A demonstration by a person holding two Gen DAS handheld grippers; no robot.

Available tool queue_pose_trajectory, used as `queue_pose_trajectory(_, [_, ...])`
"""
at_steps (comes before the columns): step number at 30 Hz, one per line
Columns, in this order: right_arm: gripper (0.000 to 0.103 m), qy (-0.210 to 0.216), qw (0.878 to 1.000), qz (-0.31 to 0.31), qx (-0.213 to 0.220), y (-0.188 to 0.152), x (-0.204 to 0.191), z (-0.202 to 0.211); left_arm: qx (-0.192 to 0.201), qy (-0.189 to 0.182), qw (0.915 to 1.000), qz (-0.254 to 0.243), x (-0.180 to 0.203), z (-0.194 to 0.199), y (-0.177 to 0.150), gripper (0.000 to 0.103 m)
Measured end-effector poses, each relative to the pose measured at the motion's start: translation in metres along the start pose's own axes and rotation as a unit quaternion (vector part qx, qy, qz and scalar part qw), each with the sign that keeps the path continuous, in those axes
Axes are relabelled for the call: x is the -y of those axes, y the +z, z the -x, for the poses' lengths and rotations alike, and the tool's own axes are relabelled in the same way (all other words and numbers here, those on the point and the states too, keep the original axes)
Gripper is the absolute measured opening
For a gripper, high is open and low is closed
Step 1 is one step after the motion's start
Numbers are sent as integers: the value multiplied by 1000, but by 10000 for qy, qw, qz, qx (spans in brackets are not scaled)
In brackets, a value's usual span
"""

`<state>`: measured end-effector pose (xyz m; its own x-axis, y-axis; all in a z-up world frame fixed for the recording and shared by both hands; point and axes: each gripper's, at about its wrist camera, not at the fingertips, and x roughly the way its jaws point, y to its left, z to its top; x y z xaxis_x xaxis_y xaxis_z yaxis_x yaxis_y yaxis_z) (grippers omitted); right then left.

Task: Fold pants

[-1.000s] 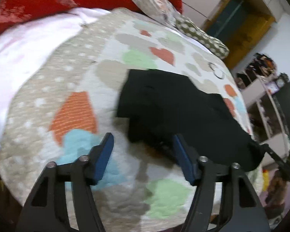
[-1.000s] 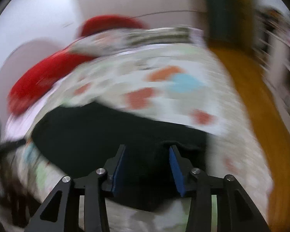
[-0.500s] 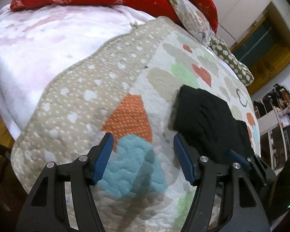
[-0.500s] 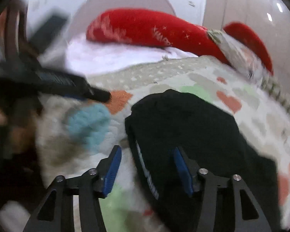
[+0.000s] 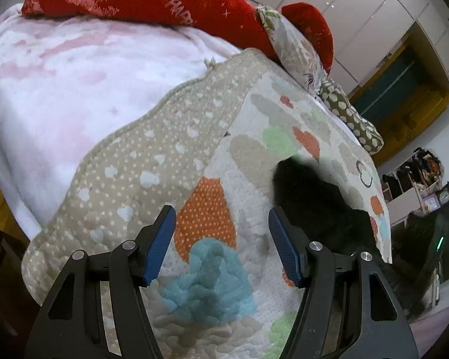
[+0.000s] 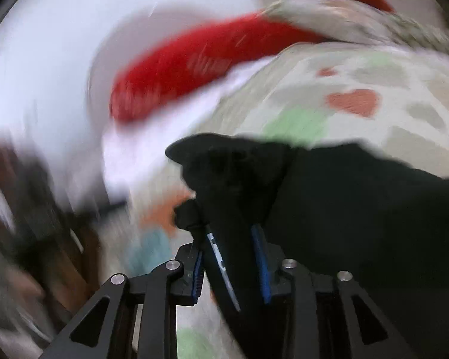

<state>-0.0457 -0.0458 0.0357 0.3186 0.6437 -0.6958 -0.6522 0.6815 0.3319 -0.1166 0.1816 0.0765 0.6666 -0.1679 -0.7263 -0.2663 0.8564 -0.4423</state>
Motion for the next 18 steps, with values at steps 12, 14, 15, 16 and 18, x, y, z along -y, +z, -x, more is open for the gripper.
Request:
queue_pose_trajectory(12, [57,-629,9963,-357,461,-31,49,85,-204,-363,9953,-877,77,-25,-5,64])
queue_pose_trajectory(14, [57,-1116,9884,-810,643,-45,84,116,-253,-414,9929,-1087,94,-33,-10,64])
queue_pose_trajectory(15, [57,-1314,9840,-981,702,-53,95,130,-294,-452,9917,-1163,102,-38,-12,64])
queue_pose_trajectory(16, [57,-1540,9781,-1181,753,-62,107,145,-356,-487,9906,-1229,109,-43,-15,64])
queue_pose_trajectory(18, [57,-2007,9640,-1511,865,-82,129,179,-509,-530,9878,-1373,124,-54,-21,64])
